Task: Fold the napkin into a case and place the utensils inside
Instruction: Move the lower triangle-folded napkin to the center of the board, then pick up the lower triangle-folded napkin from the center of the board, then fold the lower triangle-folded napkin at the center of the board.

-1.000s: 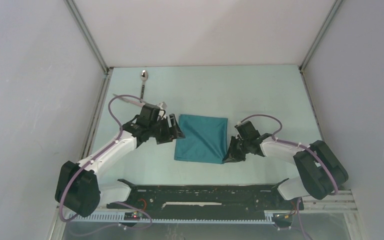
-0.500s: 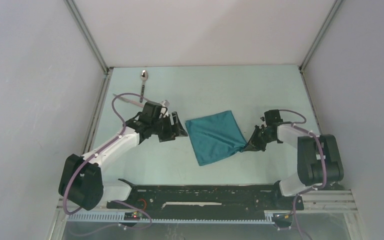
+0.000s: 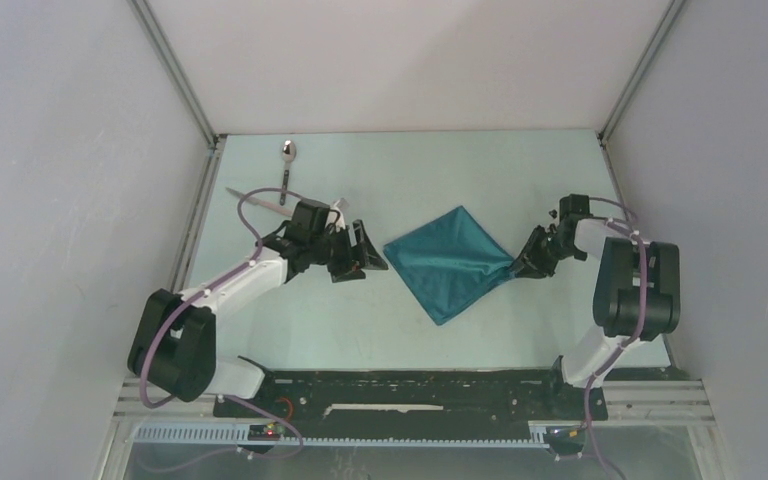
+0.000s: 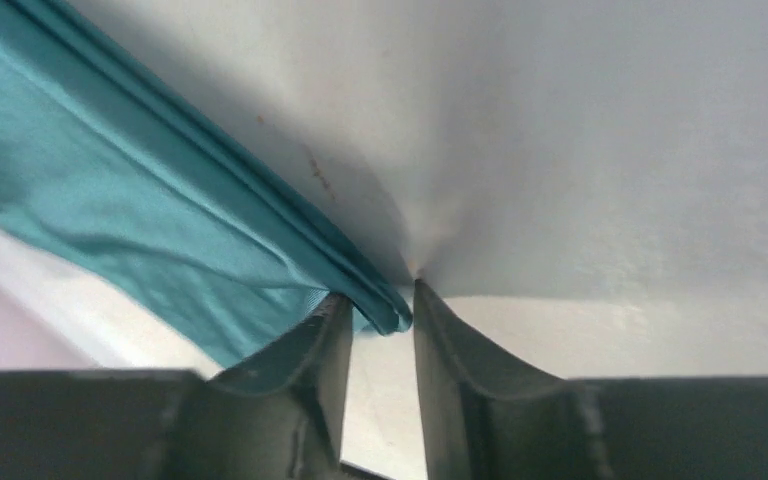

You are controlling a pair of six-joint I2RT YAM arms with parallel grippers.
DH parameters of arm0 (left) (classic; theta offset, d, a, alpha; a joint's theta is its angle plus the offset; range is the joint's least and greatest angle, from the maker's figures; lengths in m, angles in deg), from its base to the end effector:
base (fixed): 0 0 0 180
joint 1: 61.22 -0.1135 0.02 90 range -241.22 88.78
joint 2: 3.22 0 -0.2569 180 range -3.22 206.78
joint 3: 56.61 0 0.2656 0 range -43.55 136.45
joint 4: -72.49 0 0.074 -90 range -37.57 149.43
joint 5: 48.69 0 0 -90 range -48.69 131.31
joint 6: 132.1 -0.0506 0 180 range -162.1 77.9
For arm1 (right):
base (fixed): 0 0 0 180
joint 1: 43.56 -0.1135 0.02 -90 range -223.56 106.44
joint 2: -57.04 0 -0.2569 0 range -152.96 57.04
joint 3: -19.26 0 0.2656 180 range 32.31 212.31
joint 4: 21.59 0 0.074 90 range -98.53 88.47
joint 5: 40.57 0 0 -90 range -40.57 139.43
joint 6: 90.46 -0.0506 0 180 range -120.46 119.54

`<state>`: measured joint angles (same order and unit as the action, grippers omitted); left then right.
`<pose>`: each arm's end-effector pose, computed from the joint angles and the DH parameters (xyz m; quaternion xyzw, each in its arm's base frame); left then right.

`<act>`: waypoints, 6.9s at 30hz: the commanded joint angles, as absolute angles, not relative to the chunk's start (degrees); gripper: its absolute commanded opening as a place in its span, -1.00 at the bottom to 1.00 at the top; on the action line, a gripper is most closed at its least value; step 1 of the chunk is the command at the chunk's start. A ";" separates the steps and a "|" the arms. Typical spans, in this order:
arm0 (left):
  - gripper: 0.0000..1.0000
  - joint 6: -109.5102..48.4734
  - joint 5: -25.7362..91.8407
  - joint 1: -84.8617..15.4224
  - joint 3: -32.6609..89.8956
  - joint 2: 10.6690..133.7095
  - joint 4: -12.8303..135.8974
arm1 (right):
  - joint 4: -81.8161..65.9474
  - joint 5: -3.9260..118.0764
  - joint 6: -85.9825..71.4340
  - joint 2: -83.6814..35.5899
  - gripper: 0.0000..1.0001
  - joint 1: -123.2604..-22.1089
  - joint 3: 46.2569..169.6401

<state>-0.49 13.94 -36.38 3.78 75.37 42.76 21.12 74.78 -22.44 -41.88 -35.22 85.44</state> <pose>0.2635 -0.1476 0.1941 -0.0482 0.9096 -0.3758 0.1707 0.3131 -0.0240 0.1078 0.2263 0.9414 0.2308 0.0968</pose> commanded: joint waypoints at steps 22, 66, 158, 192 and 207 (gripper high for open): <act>0.43 2.74 12.71 -37.08 7.65 83.95 51.68 | 21.27 57.63 -17.48 -24.71 0.10 -63.24 85.86; -0.43 -0.88 25.33 -34.44 24.25 106.72 44.58 | 23.88 47.63 -10.89 -25.83 0.43 -91.99 85.84; -0.47 36.15 19.95 -38.02 -4.30 107.62 102.85 | 14.19 75.89 -15.44 -19.74 -1.00 -73.44 79.74; -1.00 16.31 32.63 -36.97 17.18 94.79 41.78 | -13.28 95.07 -35.49 -28.42 -1.00 -72.60 62.57; -1.00 19.92 40.13 -29.63 41.14 108.59 24.48 | -8.81 91.41 -34.19 -24.00 -1.00 -65.97 60.09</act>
<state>18.96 35.62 -30.52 35.97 106.60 28.01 -11.29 91.91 -34.46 -26.51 -66.74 61.00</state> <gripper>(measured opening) 0.011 0.010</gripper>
